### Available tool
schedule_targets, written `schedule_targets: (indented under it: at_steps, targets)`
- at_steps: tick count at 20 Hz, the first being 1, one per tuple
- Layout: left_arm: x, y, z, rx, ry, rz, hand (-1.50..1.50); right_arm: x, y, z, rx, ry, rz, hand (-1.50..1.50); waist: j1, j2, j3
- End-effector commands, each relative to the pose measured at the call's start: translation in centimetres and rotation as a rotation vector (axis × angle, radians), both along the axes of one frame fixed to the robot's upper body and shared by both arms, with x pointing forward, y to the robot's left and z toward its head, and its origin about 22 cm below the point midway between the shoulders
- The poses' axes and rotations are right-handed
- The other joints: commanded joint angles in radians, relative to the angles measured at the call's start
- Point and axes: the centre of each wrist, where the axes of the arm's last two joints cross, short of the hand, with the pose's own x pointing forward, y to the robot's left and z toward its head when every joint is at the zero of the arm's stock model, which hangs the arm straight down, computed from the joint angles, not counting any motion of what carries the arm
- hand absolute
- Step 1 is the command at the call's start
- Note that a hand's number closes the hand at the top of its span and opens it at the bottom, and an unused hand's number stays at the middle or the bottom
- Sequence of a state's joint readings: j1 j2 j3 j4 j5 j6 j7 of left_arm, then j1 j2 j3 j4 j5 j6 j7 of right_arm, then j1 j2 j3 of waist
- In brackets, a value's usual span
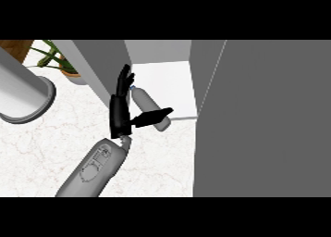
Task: Pick up the bottled water, place it into the cabinet and close the cabinet
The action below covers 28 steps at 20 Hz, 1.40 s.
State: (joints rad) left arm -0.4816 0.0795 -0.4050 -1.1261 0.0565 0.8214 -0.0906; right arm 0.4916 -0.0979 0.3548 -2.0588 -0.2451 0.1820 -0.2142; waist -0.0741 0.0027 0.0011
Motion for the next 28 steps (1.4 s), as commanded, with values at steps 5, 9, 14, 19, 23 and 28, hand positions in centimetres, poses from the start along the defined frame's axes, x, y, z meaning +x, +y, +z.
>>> schedule_targets:
  at_steps: [5,9,14,19,23,28]
  targets:
    - [5.2,2.8,5.7,-0.115,-0.186,-0.167,-1.5,0.3,0.2,0.1,-0.019,-0.002,-0.043,-1.5,0.02,0.014,-0.005]
    - [4.9,3.6,4.3,-0.159,-0.216,-0.223,-1.5,-0.9,-0.8,0.3,-0.027,-0.025,-0.022,-1.5,0.034,0.006,-0.003]
    - [3.8,4.3,2.1,-0.236,-0.22,-0.296,-1.5,-1.7,-0.4,1.5,-0.026,0.005,-0.048,-1.5,0.052,0.0,-0.002]
    - [1.7,2.8,3.3,-0.28,-0.242,-0.347,-1.5,-2.8,-1.7,0.3,-0.027,0.011,-0.057,-1.5,0.067,-0.006,-0.001]
    - [0.6,4.3,2.7,-0.301,-0.238,-0.386,-1.5,-1.2,-0.5,1.4,-0.025,0.016,-0.064,-1.5,0.074,-0.004,-0.001]
    - [-3.1,5.9,2.5,-0.368,-0.223,-0.415,-1.5,-3.8,-0.2,1.7,-0.02,0.028,-0.051,-1.5,0.073,-0.007,-0.001]
